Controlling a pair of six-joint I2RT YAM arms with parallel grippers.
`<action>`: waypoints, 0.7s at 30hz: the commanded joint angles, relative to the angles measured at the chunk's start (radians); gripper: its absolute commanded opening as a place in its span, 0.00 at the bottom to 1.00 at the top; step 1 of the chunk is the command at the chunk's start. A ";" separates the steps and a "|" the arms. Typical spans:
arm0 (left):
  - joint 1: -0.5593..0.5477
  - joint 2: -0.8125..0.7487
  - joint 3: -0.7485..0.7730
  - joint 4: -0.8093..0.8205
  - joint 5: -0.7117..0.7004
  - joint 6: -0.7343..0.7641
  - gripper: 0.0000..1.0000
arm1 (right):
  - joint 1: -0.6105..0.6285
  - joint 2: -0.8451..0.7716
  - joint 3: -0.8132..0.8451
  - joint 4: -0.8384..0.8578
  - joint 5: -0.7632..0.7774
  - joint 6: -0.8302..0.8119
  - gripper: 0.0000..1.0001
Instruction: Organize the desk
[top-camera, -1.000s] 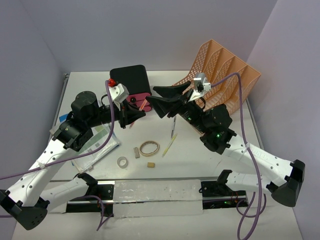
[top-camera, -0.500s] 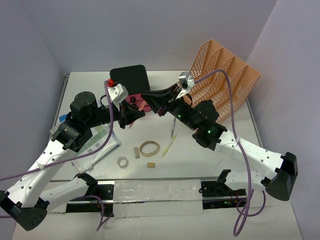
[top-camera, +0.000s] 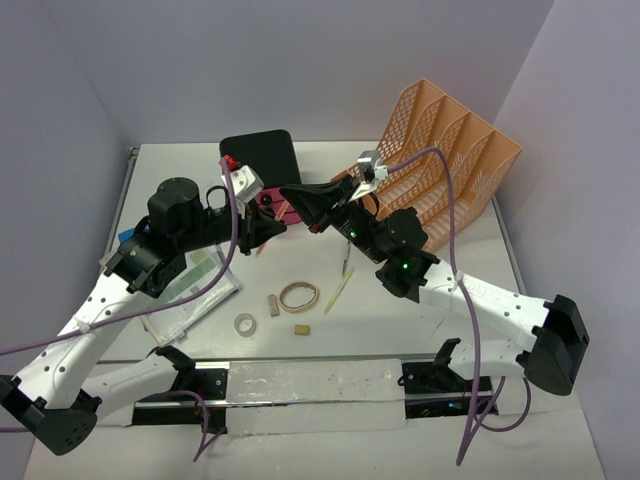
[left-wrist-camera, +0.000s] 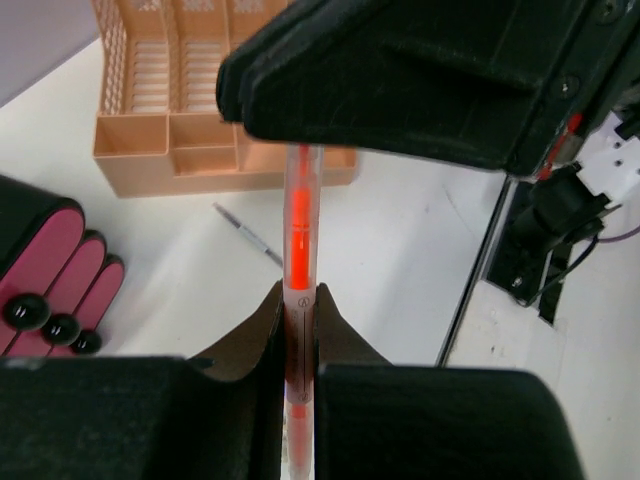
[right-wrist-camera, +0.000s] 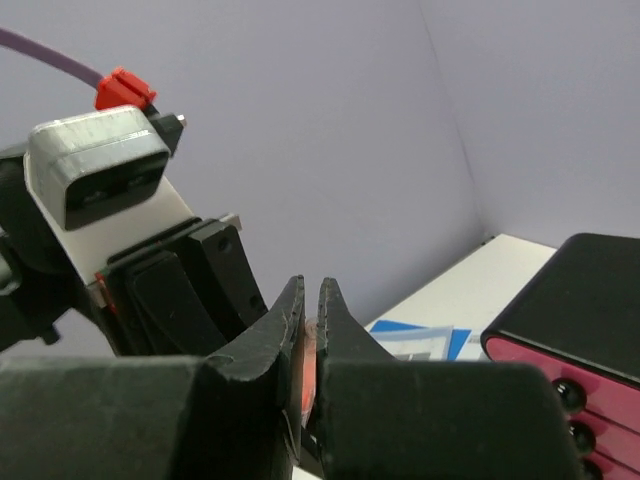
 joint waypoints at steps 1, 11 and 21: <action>0.000 0.037 0.121 0.091 -0.135 0.053 0.00 | 0.084 0.087 -0.089 0.006 -0.068 0.014 0.00; 0.001 0.066 0.133 0.135 -0.283 0.118 0.00 | 0.170 0.183 -0.221 0.108 -0.024 0.067 0.00; 0.005 0.047 0.072 0.178 -0.319 0.135 0.00 | 0.201 0.248 -0.265 0.170 -0.014 0.118 0.00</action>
